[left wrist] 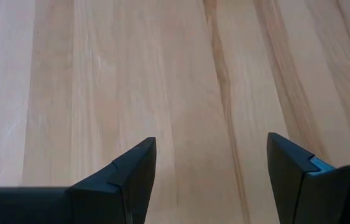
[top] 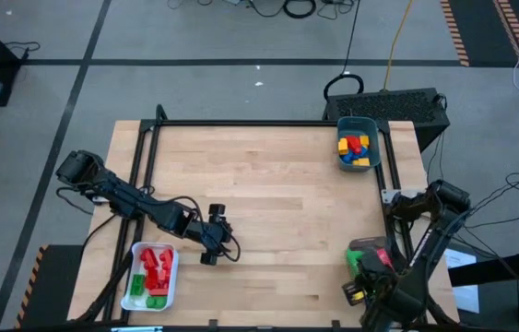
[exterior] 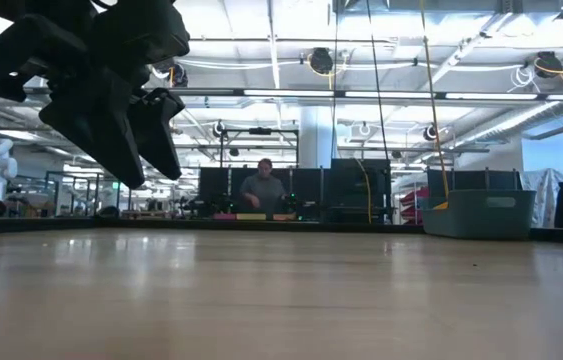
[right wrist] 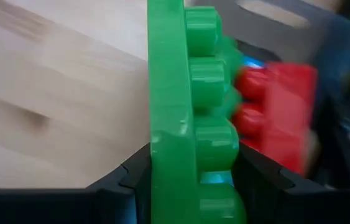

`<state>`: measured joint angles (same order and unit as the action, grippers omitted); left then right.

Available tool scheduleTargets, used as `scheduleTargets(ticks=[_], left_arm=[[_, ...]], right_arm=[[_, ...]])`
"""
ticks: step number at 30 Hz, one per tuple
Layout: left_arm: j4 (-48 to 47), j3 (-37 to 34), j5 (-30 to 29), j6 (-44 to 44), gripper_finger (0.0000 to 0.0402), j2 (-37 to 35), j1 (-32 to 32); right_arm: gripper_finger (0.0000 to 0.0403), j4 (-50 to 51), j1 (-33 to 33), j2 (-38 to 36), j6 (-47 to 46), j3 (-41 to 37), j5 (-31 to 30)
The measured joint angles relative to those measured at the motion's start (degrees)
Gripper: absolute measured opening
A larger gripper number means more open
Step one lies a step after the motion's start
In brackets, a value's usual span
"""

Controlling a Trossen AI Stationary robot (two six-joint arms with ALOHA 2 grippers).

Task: Sort blocks by size
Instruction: Put the four stud green game piece into the transparent black bin

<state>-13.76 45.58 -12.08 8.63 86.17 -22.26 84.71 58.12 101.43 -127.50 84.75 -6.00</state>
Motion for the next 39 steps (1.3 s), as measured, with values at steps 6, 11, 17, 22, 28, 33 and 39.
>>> scheduleTargets(ticks=[6, 11, 17, 22, 28, 33, 39], left_arm=[[-0.02, 0.00, 0.02, 0.08, 0.0218, 0.00, 0.00], [-0.02, 0.00, 0.02, 0.10, 0.0218, 0.00, -0.01], [-0.02, 0.00, 0.02, 0.14, 0.0218, 0.00, 0.00], [0.00, 0.00, 0.02, 0.16, 0.0218, 0.00, 0.00], [0.35, 0.00, 0.02, 1.47, 0.0218, 0.00, 0.00], [0.42, 0.00, 0.02, 1.59, 0.0218, 0.00, 0.00], [0.40, 0.00, 0.02, 1.63, 0.0218, 0.00, 0.00]], right_arm=[[0.0155, 4.19, 0.49, 2.05, -0.85, 0.07, 5.50], [0.0159, 4.29, 0.40, 3.27, -0.96, 0.07, 6.98], [0.0156, 5.25, 0.44, 3.52, -0.90, 0.55, 7.53], [0.0158, 5.24, 0.63, 3.52, -0.83, 2.09, 8.10], [0.0161, 5.30, 0.86, 3.50, -0.59, 2.32, 11.10], [0.0164, 4.44, 0.99, 3.56, -0.61, 1.28, 12.98], [0.0176, -1.61, 0.93, 3.52, 2.58, -1.61, 7.99]])
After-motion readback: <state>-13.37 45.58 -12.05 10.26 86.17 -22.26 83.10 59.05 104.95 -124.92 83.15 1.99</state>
